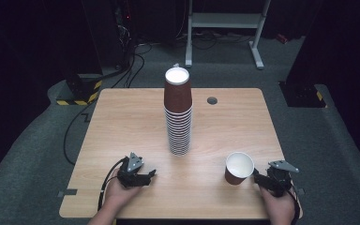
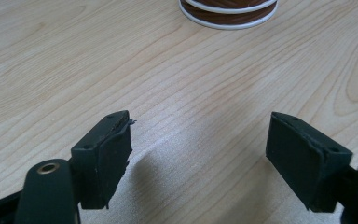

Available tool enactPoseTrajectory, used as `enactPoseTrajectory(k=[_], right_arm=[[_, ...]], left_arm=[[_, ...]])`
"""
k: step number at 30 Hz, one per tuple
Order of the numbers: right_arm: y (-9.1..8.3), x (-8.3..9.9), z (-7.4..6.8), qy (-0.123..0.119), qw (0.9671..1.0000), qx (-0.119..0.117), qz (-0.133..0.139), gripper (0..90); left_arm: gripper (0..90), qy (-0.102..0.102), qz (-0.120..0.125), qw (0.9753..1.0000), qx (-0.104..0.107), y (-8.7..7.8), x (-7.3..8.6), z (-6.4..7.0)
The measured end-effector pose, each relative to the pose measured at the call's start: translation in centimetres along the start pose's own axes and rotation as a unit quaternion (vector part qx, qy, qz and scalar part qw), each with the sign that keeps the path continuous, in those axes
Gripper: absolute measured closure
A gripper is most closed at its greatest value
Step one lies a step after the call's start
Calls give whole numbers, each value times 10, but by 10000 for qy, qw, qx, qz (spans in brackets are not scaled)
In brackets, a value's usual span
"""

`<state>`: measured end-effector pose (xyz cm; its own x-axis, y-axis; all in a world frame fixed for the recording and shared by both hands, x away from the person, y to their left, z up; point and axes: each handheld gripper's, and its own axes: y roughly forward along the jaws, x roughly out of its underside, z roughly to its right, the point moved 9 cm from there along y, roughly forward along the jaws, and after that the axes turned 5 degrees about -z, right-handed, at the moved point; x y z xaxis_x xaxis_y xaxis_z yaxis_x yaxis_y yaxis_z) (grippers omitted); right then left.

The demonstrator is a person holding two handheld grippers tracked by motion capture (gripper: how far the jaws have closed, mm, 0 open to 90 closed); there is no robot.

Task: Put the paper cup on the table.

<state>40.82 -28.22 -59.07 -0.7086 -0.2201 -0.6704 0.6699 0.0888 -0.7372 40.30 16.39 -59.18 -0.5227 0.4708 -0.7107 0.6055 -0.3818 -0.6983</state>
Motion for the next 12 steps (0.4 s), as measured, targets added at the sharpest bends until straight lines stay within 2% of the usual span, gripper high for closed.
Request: enactPoseTrajectory(k=[2, 5, 12], right_arm=[[1, -1, -3, -78, 9999, -93, 3, 274], [2, 0, -1, 156, 9993, -316, -84, 263], [3, -1, -2, 158, 9994, -309, -89, 254]], left_arm=[[230, 34, -29, 10000, -20, 0, 0, 0], [236, 56, -55, 10000, -13, 1, 1, 1], [238, 32, -103, 9999, 38, 2, 1, 1]])
